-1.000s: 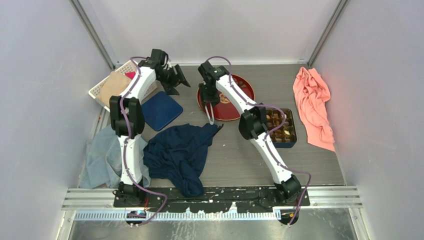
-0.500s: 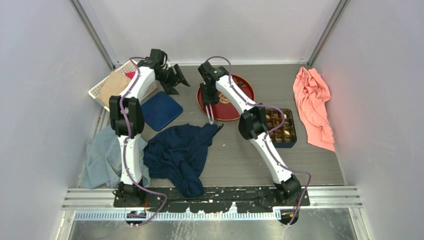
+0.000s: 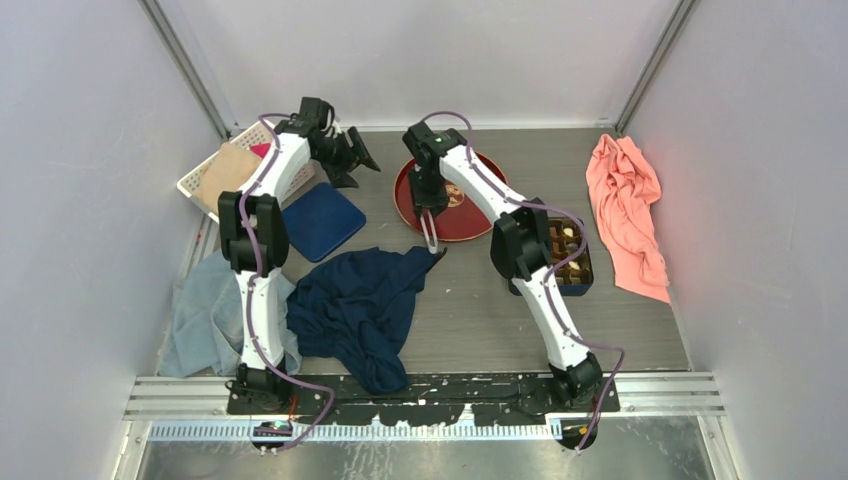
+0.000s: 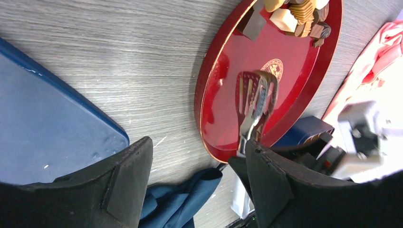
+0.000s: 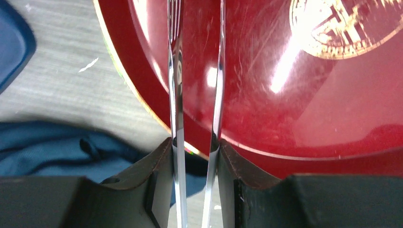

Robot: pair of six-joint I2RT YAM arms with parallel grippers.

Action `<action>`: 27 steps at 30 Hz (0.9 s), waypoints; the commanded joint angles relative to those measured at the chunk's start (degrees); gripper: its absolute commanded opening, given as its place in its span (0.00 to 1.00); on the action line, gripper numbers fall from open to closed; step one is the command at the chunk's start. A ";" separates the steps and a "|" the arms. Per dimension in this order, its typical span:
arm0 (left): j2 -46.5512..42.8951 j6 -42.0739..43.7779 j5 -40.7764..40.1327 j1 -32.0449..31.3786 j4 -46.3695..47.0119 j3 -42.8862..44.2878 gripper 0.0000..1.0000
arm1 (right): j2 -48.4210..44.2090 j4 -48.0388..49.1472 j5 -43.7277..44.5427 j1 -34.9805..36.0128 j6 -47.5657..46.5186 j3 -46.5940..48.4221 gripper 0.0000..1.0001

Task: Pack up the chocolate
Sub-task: Pick up the fake chocolate from the plate, then place the fake chocolate in the packing box.

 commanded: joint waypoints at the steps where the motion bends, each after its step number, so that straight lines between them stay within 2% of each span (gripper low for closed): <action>1: -1.17 -1.30 1.65 -0.25 3.01 2.19 0.72 | -11.99 2.97 -3.15 -0.98 1.06 -5.04 0.14; 9: -1.47 -1.41 1.48 -0.53 2.72 2.35 0.71 | -25.18 3.96 -4.60 -3.68 1.04 -19.79 0.11; 16: -1.72 -1.45 1.07 -0.56 2.46 2.40 0.71 | -45.01 6.65 -3.64 -8.67 1.56 -41.75 0.11; 22: -1.92 -1.95 -0.05 -0.80 2.17 3.07 0.71 | -60.22 3.47 -1.10 -13.47 3.94 -54.98 0.11; 27: -2.47 -1.47 -0.21 -0.97 1.65 3.10 0.71 | -69.14 -0.54 0.38 -15.98 7.71 -61.46 0.11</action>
